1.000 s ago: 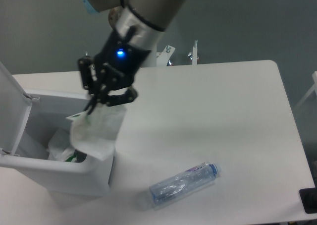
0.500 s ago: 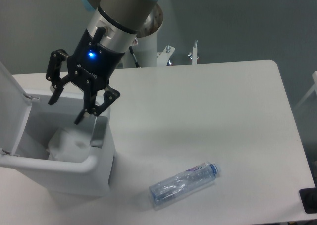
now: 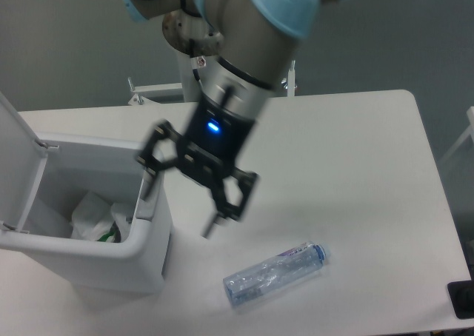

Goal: Place the trash in the trash can
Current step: 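Move the gripper down over the clear water bottle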

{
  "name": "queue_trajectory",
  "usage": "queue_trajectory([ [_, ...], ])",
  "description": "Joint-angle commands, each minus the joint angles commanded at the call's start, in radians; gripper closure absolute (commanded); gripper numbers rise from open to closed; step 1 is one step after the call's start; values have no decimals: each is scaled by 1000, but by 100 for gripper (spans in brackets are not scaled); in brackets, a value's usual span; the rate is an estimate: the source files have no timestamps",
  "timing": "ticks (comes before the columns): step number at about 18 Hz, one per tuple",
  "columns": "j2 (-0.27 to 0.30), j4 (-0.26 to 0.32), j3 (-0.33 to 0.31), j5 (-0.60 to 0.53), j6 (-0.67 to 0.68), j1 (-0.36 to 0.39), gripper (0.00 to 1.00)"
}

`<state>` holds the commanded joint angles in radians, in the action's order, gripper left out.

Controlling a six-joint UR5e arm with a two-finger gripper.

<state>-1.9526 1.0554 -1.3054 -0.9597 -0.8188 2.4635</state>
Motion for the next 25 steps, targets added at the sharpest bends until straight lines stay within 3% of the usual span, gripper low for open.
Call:
queue_trajectory([
  [3, -41, 3, -15, -152, -29, -6, 0],
  [8, -126, 3, -12, -227, -74, -27, 0],
  [12, -184, 2, -12, -367, -111, -81, 0],
  [19, -273, -9, -2, -485, -201, -130, 0],
  [25, -302, -21, 2, -498, -240, -144, 0],
])
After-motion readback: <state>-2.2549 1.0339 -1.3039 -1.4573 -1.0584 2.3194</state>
